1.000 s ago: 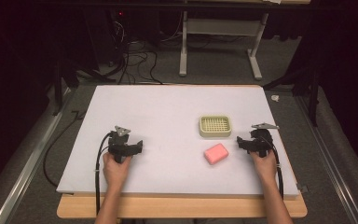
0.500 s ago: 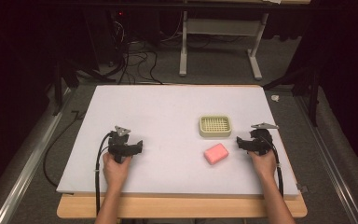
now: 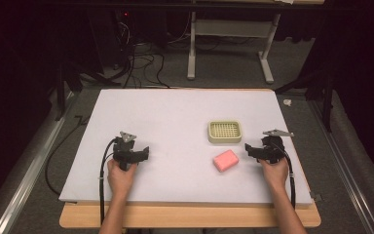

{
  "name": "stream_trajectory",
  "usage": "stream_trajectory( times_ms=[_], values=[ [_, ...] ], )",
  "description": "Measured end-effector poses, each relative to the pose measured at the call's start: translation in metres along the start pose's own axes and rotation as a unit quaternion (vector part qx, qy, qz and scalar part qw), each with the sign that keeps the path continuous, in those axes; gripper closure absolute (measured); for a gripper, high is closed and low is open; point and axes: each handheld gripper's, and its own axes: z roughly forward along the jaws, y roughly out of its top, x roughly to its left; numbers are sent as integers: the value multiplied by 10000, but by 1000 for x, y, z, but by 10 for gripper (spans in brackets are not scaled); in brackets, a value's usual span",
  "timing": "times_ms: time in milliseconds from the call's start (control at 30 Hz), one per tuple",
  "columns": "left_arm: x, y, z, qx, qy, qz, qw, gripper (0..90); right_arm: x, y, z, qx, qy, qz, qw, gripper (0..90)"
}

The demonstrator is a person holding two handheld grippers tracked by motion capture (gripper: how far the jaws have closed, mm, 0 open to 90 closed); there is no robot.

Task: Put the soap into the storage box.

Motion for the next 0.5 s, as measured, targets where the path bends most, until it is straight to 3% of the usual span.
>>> stream_trajectory(
  times_ms=[133,500],
  values=[
    [0,0,0,0,0,1,10000,201,4,1,-9,-183,117,-46,9998,177],
    [0,0,0,-4,3,-4,10000,201,11,2,-22,-373,452,-84,9982,201]
  ],
)
